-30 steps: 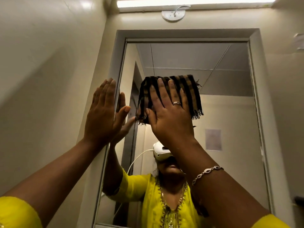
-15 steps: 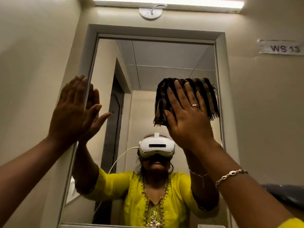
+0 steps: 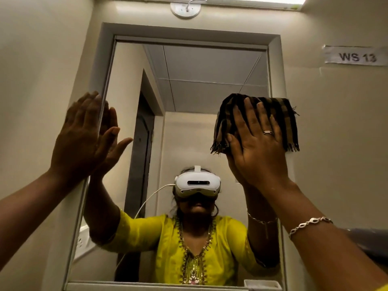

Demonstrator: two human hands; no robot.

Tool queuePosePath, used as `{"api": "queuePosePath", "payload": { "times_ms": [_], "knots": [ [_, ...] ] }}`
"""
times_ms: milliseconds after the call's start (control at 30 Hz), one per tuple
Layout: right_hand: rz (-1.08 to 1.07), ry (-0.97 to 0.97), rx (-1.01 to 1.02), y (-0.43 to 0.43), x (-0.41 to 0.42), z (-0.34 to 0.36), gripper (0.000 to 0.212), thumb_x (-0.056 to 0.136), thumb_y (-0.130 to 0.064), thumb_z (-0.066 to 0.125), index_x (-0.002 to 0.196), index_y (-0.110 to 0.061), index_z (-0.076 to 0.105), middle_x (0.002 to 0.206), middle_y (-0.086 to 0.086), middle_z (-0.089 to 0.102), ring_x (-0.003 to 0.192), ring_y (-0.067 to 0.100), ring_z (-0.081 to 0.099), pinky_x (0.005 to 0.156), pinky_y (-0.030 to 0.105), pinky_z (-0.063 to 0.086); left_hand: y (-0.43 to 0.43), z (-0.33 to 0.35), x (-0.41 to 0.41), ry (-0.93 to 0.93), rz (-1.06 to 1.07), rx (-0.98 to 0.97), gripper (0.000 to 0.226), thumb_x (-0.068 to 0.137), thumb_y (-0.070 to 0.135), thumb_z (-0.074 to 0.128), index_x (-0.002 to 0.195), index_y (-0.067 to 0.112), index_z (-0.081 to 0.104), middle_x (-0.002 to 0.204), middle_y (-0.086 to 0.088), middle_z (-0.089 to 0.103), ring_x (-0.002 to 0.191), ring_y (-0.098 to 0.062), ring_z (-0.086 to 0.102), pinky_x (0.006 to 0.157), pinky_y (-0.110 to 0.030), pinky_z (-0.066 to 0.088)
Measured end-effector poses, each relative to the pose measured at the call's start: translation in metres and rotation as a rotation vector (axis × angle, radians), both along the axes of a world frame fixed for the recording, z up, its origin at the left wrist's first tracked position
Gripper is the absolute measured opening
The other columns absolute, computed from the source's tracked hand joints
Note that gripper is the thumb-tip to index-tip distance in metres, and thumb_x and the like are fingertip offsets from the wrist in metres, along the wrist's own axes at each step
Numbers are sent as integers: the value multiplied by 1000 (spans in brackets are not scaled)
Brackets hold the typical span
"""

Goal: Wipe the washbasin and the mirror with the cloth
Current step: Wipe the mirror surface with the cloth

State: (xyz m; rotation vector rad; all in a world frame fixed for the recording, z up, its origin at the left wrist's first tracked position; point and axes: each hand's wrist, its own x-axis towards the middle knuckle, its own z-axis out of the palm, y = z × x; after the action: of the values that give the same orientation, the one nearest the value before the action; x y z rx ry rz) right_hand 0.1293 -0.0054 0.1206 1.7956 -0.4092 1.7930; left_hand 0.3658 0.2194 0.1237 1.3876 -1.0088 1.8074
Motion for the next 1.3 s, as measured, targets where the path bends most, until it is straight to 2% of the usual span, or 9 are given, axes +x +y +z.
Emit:
{"api": "queuePosePath", "payload": {
  "times_ms": [267,333,500,767,933,1033,1100,1200,1300],
  "knots": [
    [-12,-59,33,6,9,-13,59,94,-40,19,147,-14,22,154,13,18,143,31,12,114,43,7,-2,-3,-9,52,-113,37,83,91,63,17,139,-5,25,143,-30,29,133,-41,25,103,-55,30],
    [-7,-91,40,12,16,-16,58,94,-40,20,146,-13,23,153,15,20,142,33,15,113,44,8,-1,-4,-11,69,-135,38,86,90,65,16,139,-6,24,143,-30,28,133,-42,26,100,-58,34],
    [-1,-115,30,34,40,-21,59,94,-39,20,145,-11,24,152,17,22,140,36,18,112,45,10,1,-5,-19,83,-190,58,97,85,72,14,137,-8,26,143,-30,29,133,-40,26,102,-56,35],
    [35,-82,30,81,87,-29,60,93,-39,21,144,-9,26,152,18,24,140,35,18,111,46,10,3,-7,-18,94,-263,76,98,84,73,11,136,-9,27,143,-29,29,133,-40,28,100,-58,37],
    [80,-53,-1,105,112,-29,61,91,-39,23,143,-8,29,151,18,25,140,36,19,111,46,7,3,-7,-12,58,-309,83,93,86,71,11,138,-5,25,145,-26,28,136,-34,26,109,-44,29],
    [102,-37,-20,120,127,-28,60,91,-38,24,142,-8,32,150,17,27,140,35,20,111,47,8,3,-6,-7,29,-343,78,86,86,69,14,139,2,22,146,-22,29,136,-27,26,110,-22,23],
    [115,-21,-26,129,135,-29,60,90,-38,24,142,-9,32,151,17,26,140,35,19,111,48,9,3,-6,-6,23,-367,80,87,86,70,15,139,1,22,147,-20,29,136,-25,26,109,-16,20],
    [127,7,-25,140,146,-28,60,90,-37,20,142,-10,31,151,16,26,141,34,19,110,49,12,3,-6,-5,3,-380,95,87,86,70,17,139,1,20,146,-21,29,137,-29,26,111,-20,20],
    [113,54,-35,151,152,-27,64,85,-36,17,142,-11,31,151,14,27,141,33,20,111,47,7,3,-6,-5,-19,-391,114,88,85,70,19,138,0,21,146,-22,30,136,-33,29,112,-38,28]
  ]
}}
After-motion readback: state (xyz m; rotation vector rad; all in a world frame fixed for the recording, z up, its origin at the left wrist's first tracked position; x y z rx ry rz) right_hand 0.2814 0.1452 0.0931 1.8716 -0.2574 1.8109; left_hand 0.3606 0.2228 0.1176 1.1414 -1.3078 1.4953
